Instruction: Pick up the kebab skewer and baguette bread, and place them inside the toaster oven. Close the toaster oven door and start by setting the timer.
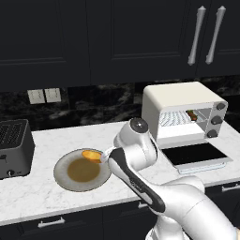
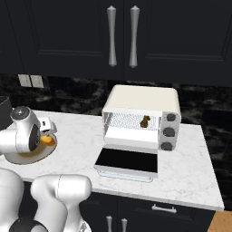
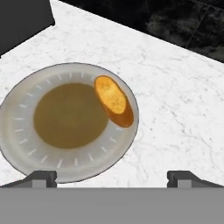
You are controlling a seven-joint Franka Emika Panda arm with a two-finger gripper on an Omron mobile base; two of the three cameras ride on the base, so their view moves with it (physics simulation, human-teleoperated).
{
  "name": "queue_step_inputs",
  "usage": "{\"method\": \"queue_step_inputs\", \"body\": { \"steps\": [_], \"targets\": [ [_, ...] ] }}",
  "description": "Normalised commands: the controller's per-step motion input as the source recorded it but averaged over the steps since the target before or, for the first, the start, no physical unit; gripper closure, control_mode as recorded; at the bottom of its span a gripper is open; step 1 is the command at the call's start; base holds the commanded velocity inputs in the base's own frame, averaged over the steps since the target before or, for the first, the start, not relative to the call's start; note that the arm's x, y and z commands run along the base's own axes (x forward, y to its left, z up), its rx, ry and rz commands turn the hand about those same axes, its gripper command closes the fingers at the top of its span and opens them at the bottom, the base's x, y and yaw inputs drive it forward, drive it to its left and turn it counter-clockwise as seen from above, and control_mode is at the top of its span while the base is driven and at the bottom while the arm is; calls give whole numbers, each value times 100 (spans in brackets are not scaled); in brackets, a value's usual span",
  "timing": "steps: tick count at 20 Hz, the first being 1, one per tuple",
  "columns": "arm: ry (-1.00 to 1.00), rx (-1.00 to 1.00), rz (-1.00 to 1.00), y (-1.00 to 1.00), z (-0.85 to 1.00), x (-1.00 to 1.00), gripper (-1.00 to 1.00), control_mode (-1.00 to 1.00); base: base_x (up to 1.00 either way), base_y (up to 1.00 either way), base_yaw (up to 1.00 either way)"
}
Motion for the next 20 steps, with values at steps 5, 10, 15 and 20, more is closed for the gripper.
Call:
{"method": "queue_step_inputs", "body": {
  "steps": [5, 10, 15, 20],
  "targets": [
    [13, 0, 6, 12, -21, 51, -100, -100, 0, 0, 0],
    [15, 0, 7, 2, -31, 53, -100, -100, 0, 0, 0],
    [11, 0, 6, 8, -45, 39, -100, -100, 0, 0, 0],
    [1, -3, 4, 15, -53, 13, -100, -100, 0, 0, 0]
  ]
}}
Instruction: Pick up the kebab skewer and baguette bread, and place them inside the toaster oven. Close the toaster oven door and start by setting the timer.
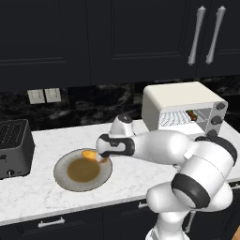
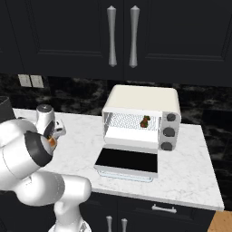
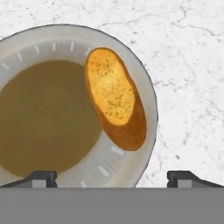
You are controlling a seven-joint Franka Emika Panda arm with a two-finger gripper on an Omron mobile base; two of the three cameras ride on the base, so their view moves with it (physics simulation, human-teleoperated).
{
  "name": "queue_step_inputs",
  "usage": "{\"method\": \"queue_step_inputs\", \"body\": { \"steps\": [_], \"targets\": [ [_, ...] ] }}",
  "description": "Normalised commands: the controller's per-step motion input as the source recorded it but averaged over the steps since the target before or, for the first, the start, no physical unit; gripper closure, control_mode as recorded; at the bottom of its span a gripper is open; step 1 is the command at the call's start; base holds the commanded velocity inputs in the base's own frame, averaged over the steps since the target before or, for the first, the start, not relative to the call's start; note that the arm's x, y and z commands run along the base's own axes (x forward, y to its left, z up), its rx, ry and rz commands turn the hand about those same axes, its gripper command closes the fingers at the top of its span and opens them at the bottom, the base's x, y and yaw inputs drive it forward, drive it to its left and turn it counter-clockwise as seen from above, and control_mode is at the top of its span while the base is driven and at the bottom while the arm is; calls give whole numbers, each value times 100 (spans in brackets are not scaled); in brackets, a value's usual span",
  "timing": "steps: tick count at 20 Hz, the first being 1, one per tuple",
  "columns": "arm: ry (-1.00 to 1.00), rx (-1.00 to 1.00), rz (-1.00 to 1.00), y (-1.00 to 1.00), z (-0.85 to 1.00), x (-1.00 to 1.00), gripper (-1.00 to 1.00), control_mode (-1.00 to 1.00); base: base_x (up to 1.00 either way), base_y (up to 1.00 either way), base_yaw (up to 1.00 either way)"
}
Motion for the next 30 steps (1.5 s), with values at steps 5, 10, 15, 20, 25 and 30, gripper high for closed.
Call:
{"method": "queue_step_inputs", "body": {
  "steps": [5, 10, 15, 20, 25, 30],
  "targets": [
    [-4, 0, 2, 10, -26, 12, -100, -100, 0, 0, 0],
    [-1, 0, 0, 8, -21, 26, -100, -100, 0, 0, 0],
    [0, 0, 0, 13, -18, 25, -100, -100, 0, 0, 0],
    [0, 0, 0, 16, -9, 27, -100, -100, 0, 0, 0],
    [0, 0, 0, 3, -17, 16, -100, -100, 0, 0, 0],
    [0, 0, 0, 0, -28, 3, -100, -100, 0, 0, 0]
  ]
}}
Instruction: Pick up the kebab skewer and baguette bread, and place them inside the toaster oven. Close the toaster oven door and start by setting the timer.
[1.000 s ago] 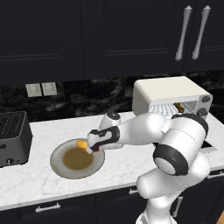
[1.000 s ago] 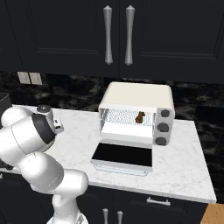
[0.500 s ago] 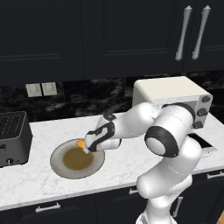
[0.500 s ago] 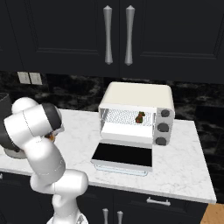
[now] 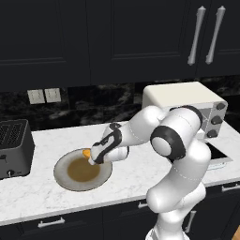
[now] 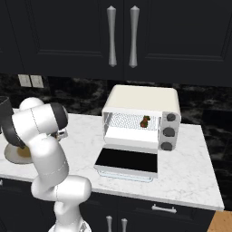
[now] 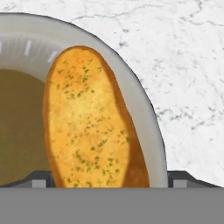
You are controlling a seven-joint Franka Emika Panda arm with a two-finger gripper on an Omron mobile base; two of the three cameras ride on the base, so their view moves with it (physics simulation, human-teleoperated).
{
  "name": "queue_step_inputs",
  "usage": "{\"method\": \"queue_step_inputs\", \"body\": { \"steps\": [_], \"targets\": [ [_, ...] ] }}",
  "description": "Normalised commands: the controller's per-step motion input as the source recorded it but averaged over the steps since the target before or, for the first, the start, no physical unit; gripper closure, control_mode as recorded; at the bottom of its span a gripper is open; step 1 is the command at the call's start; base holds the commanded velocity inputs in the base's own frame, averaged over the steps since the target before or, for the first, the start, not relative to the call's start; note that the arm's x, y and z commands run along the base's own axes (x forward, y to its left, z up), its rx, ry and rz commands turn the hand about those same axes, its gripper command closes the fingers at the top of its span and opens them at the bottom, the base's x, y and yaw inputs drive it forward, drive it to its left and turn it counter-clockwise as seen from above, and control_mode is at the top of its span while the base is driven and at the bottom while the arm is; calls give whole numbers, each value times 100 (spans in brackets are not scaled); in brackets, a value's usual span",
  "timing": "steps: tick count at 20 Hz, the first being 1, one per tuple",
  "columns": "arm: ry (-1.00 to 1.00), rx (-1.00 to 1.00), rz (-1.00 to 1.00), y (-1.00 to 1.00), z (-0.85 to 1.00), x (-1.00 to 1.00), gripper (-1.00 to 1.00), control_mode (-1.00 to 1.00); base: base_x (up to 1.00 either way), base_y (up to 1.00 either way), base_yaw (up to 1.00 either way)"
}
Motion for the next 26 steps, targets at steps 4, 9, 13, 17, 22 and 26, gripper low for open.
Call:
{"method": "queue_step_inputs", "body": {
  "steps": [4, 9, 13, 17, 22, 26],
  "targets": [
    [0, 0, 0, 0, -25, 0, 100, -100, 0, 0, 0],
    [-7, 0, 0, 0, -11, 0, 100, -100, 0, 0, 0],
    [-8, 0, 0, -1, 0, 0, 100, -100, 0, 0, 0],
    [-2, 0, 0, -12, 22, 0, 100, -100, 0, 0, 0],
    [4, 1, 0, -8, 50, 0, 100, -100, 0, 0, 0],
    [7, 2, 0, -7, 43, 0, 100, -100, 0, 0, 0]
  ]
}}
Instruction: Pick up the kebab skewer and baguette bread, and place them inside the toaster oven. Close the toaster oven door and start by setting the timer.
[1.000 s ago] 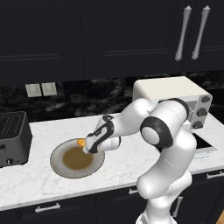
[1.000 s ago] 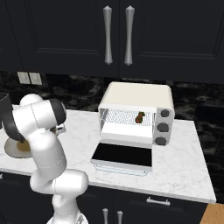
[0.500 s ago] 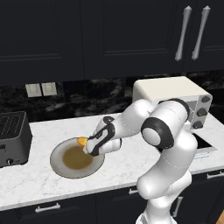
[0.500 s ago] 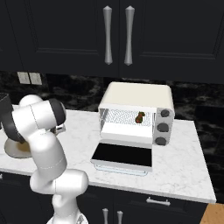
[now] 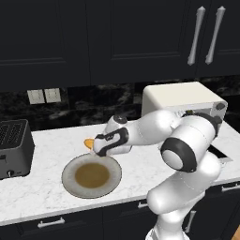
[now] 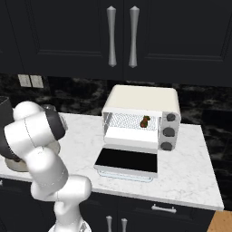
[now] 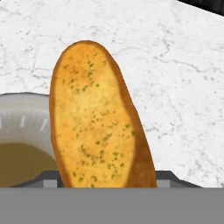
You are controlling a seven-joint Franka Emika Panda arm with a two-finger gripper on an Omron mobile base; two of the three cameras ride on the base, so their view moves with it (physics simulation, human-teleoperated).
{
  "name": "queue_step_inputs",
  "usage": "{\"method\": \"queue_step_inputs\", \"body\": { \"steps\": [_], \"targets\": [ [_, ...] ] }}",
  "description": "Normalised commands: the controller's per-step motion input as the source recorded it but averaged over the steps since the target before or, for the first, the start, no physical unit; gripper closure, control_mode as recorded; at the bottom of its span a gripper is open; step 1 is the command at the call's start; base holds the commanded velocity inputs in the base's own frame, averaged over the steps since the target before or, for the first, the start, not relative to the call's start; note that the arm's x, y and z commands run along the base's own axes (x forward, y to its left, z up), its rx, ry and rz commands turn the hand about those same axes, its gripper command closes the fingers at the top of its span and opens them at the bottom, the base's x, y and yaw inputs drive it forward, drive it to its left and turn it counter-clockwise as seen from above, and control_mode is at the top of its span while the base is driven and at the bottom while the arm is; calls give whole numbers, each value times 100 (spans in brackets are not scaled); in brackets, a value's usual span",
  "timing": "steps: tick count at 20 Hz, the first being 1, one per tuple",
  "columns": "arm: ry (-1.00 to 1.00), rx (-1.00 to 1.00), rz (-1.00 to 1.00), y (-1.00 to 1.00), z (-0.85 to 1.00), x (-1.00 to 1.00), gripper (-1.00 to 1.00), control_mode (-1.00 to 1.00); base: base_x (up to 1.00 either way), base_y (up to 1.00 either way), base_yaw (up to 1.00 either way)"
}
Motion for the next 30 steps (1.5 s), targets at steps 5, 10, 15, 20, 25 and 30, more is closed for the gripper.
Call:
{"method": "queue_step_inputs", "body": {
  "steps": [5, 10, 15, 20, 25, 30],
  "targets": [
    [2, 0, -1, -38, 27, 0, 100, -100, 0, 0, 0],
    [0, 0, -8, -87, 21, -20, 100, -100, 0, 0, 0],
    [-1, 0, -15, -100, 2, -40, 100, -100, 0, 0, 0],
    [-5, 0, -16, -92, 21, -43, 100, -100, 0, 0, 0],
    [1, 0, -13, -89, 47, -23, 100, -100, 0, 0, 0],
    [1, 0, -9, -84, 32, -5, 100, -100, 0, 0, 0]
  ]
}}
